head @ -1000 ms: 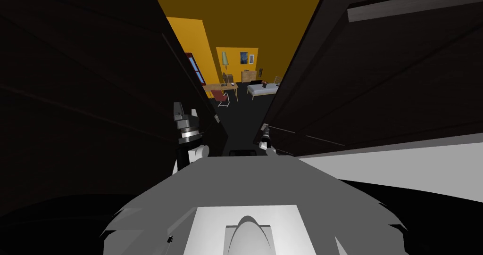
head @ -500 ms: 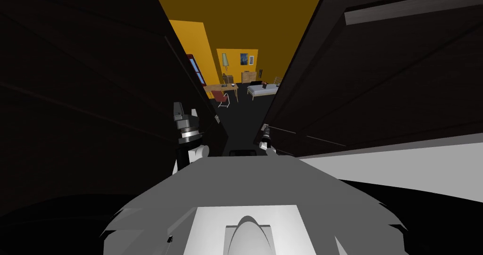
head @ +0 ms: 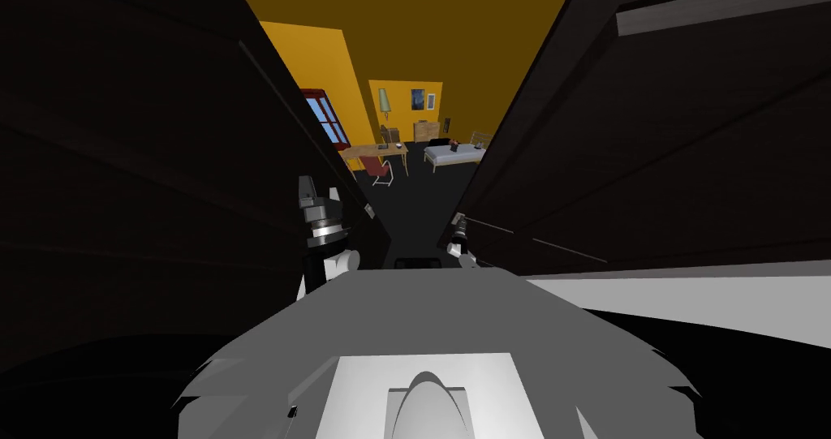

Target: Push the door open

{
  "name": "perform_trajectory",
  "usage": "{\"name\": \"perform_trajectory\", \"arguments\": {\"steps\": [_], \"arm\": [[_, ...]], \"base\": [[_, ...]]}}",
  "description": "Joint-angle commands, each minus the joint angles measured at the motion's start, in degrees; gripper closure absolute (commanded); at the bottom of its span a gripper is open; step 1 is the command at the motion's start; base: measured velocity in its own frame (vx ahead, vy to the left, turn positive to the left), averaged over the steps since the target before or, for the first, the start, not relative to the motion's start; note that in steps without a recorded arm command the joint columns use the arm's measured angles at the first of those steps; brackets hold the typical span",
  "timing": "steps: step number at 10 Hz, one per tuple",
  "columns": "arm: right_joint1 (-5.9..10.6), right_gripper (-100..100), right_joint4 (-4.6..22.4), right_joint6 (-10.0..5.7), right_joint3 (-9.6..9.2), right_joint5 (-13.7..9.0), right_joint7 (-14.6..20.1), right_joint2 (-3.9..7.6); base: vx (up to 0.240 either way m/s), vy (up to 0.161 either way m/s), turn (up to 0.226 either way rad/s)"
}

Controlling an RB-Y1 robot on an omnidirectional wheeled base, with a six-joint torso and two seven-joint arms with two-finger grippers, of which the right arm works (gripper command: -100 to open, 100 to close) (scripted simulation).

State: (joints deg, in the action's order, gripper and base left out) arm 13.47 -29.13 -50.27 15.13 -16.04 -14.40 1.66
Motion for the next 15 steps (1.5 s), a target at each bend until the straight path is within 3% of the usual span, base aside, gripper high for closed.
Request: {"name": "perform_trajectory", "arguments": {"steps": [1, 4, 5, 8, 9, 10, 14, 15], "arm": [[0.56, 100, 0.5, -0.87, 1.27, -0.9, -0.5, 0.74], [0.84, 100, 1.4, -0.86, 2.41, -1.8, -1.3, 0.29], [0.84, 100, 0.5, -0.86, 2.41, -1.8, -1.3, 0.29], [1.32, 100, 0.5, -0.83, 4.41, -3.3, -2.7, -1.5], [0.94, 100, 0.9, -0.53, 3.93, -3.0, -2.3, -1.37], [1.02, 100, 0.7, -0.8, 5.14, -3.9, -2.9, -0.21], [1.03, 100, 0.7, -0.86, 5.37, -4.1, -3.1, -0.04], [1.07, 100, 0.7, -1.1, 6.44, -5.0, -3.6, 0.55]], "base": [[0.215, 0.001, -0.052], [0.177, -0.005, -0.058], [0.051, -0.011, 0.003], [0.165, 0.005, -0.077], [0.082, 0.007, -0.028], [0.124, 0.0, -0.019], [0.093, -0.011, -0.01], [0.111, -0.009, 0.0]]}}
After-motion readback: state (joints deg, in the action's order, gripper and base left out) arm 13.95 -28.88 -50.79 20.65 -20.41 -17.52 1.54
